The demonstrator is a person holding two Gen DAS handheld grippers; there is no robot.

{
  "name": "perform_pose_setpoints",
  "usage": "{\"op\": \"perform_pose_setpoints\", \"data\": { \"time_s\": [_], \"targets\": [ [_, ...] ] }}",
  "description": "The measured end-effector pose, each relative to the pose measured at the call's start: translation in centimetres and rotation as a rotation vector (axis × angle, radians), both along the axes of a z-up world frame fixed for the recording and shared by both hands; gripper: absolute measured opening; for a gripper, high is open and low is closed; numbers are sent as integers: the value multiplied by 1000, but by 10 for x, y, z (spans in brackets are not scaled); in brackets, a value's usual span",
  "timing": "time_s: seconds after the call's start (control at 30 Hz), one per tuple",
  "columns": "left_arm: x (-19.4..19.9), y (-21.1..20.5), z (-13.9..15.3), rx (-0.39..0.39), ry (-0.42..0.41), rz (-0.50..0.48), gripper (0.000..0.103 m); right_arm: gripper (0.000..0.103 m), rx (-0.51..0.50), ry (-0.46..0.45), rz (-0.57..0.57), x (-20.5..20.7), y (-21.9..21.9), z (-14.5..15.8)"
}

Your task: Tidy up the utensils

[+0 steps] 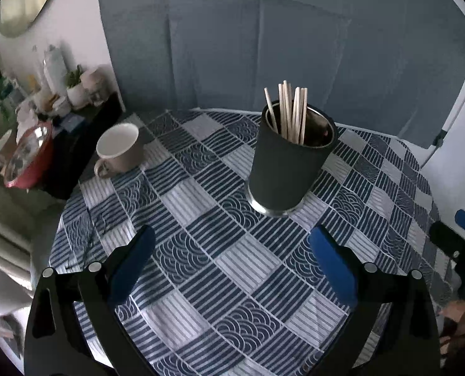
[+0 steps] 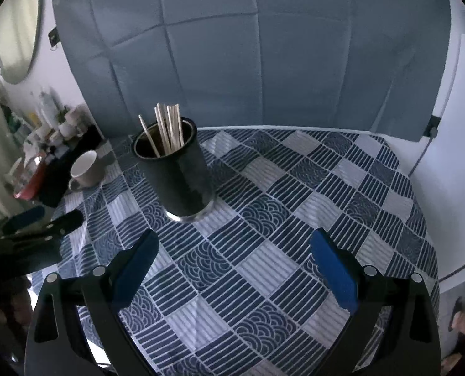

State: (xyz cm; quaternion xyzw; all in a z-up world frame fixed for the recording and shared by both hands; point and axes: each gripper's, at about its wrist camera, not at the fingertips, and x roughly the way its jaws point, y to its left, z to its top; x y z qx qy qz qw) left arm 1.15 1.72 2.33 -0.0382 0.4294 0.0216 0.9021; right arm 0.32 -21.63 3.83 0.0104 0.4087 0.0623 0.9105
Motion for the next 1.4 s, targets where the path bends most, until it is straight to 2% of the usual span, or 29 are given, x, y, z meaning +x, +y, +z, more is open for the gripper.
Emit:
{"op": "perform_pose_setpoints", "data": {
  "time_s": [0.23,0.47,0.87,1.23,1.4],
  "targets": [
    [-10,2,3,12,9,21,97,93,-4,27,1,-1,3,-8],
    [-16,-4,2,4,24,-21,97,93,1,39,-10,-2,3,-11],
    [-23,-5,-1,10,44,-35,97,93,5,49,-25,-7,3,-11],
    [-33,-5,6,-20,22,-61,97,93,28,51,-36,-14,0,-10],
    [-34,-9,10,-4,6,-76,97,93,30,45,-40,-17,0,-8]
  ]
}}
